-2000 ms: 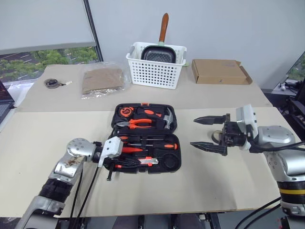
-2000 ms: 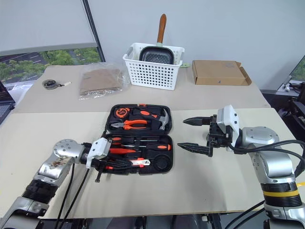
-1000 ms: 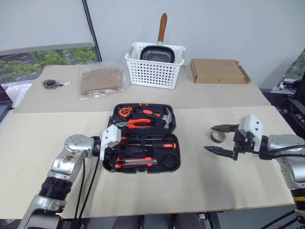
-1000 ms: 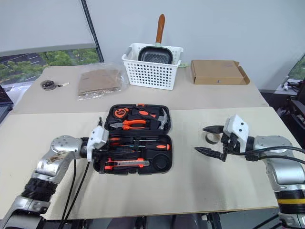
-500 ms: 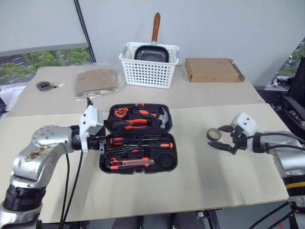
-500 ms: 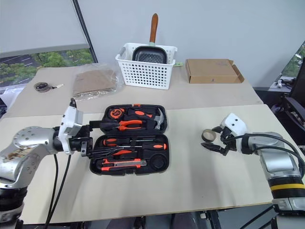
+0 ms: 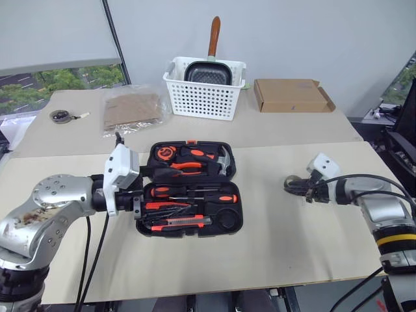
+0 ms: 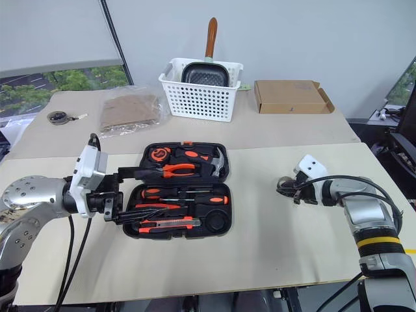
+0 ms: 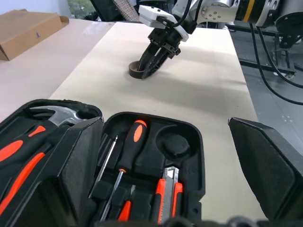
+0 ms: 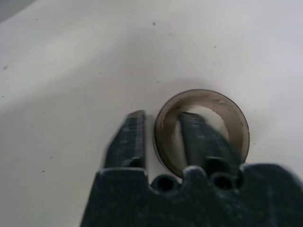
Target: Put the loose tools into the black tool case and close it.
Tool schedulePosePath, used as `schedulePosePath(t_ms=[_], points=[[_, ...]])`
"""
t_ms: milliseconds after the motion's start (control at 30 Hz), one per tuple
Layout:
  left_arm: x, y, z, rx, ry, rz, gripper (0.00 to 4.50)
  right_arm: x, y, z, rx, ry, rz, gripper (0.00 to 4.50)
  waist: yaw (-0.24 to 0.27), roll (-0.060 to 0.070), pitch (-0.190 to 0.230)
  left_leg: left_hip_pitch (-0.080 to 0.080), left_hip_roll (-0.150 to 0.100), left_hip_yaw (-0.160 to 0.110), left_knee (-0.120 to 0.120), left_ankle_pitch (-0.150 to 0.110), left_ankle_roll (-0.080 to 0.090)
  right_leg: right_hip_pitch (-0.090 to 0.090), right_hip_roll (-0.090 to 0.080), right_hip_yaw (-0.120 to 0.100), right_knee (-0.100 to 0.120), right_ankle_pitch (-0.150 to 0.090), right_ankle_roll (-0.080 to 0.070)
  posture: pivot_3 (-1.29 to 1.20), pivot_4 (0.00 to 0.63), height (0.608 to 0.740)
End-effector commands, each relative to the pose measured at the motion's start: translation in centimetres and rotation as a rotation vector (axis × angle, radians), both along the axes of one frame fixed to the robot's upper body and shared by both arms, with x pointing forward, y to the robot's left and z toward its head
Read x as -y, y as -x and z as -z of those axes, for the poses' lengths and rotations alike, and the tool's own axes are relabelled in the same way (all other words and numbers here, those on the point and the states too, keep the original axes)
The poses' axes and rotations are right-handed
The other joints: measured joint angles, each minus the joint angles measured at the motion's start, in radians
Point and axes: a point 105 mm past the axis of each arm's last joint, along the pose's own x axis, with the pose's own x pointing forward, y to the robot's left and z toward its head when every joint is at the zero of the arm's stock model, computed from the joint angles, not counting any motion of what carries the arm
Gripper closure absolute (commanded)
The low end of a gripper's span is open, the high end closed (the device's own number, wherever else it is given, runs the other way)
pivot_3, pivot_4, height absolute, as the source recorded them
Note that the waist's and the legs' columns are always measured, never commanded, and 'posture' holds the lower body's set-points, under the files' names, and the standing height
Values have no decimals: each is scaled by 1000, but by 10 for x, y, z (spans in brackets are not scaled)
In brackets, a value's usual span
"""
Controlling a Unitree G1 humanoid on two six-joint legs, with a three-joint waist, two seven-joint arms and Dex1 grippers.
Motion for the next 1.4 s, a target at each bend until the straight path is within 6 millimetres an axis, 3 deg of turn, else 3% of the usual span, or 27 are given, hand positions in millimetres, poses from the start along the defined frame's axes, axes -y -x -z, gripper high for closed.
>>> schedulePosePath(t_ms=[33,167,367,433,533,767,1233,1267,1300,1400], points=[[0,6,-8,27,-2,16,0,-4,-2,-19,63,1,-34,4423,0,0,0,0,0,0,0,0,0,0,0,0,0,0,0,0,150,700],[-1,7,-7,18,-8,20,0,-22,4,-36,95,-6,-130,4423,0,0,0,0,0,0,0,0,0,0,0,0,0,0,0,0,150,700],[-4,6,-4,11,-29,17,0,-89,41,-68,80,-102,-426,4423,-1,0,0,0,1,0,-2,0,-1,-1,0,0,0,0,0,0,150,700],[-8,3,-4,16,-33,-4,0,-111,63,-71,41,-117,-548,4423,0,0,0,0,1,-1,-2,0,-1,-1,0,-1,0,0,-1,0,150,700],[-14,0,-3,17,-43,-34,0,-135,86,-59,-9,-70,-683,4423,3,0,0,0,0,-1,-2,-1,-3,-1,0,-1,0,-1,-1,0,150,700],[-17,1,-1,18,-49,-46,0,-159,102,-33,-17,41,-778,4423,3,-2,1,0,0,-1,-2,-5,-8,-1,-1,-1,-1,-1,-2,0,150,700],[-17,3,-1,16,-48,-49,0,-171,96,-27,-8,80,-811,4423,2,-2,1,0,0,-1,-3,-4,-10,-2,0,-2,0,-1,-1,0,150,700],[-17,3,-1,16,-49,-50,0,-172,96,-27,-6,78,-812,3758,1,-2,1,0,0,-1,-3,-4,-10,-2,0,-2,0,-1,-1,0,150,700],[-17,3,-1,15,-50,-50,0,-173,96,-28,-4,77,-813,3629,1,-3,1,0,0,-1,-3,-4,-10,-2,0,-2,0,-1,-1,0,150,700],[-18,3,-1,15,-51,-51,0,-173,95,-28,-2,78,-813,2554,2,-3,1,0,0,-1,-3,-4,-10,-2,0,-2,0,-1,-1,0,150,700]])
